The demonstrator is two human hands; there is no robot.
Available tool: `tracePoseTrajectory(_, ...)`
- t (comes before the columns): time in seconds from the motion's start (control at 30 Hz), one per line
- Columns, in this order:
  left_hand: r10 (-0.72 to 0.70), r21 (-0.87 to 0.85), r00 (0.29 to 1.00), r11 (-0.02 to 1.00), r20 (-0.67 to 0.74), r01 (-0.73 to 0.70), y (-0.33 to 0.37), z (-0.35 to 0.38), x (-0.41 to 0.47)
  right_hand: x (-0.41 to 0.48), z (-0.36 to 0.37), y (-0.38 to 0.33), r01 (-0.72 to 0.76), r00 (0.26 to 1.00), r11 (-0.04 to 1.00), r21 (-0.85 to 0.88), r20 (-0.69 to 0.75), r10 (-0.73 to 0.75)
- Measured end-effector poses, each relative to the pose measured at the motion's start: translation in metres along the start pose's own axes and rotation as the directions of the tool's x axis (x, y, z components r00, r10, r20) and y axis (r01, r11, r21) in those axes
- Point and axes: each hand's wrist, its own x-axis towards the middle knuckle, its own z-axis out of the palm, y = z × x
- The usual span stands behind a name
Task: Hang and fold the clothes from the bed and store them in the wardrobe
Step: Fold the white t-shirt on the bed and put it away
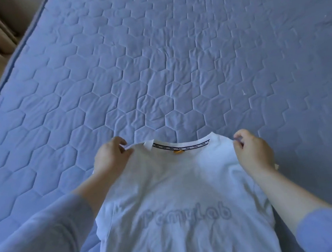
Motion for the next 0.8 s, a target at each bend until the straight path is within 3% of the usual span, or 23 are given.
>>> tracePoseTrajectory(0.1,0.017,-0.046,0.999,0.999,0.033,-0.015,-0.020,0.020,0.004,-0.009,0.026,0.005,0.026,0.996,0.999,-0.047,0.090,-0.022)
tracePoseTrajectory(0.2,-0.014,0.006,0.999,1.000,0.048,0.014,-0.043,0.027,0.002,-0.026,0.044,0.003,0.111,0.993,0.986,-0.124,0.060,-0.104)
tracePoseTrajectory(0.3,-0.046,0.040,0.996,0.998,0.081,0.043,-0.068,0.021,-0.003,-0.043,0.058,-0.012,0.212,0.973,0.976,-0.044,0.099,-0.207)
tracePoseTrajectory(0.53,-0.017,-0.119,0.966,0.992,0.258,0.049,-0.116,-0.011,-0.019,-0.053,0.092,-0.090,0.355,0.879,0.918,0.180,0.270,-0.393)
tracePoseTrajectory(0.7,0.143,-0.270,0.969,0.959,0.200,-0.086,-0.113,-0.022,-0.031,-0.050,0.112,-0.151,0.445,0.782,0.857,0.262,0.353,-0.514)
tracePoseTrajectory(0.8,0.203,-0.385,0.957,0.916,0.207,-0.111,-0.101,-0.026,-0.037,-0.046,0.119,-0.173,0.539,0.682,0.790,0.293,0.398,-0.613)
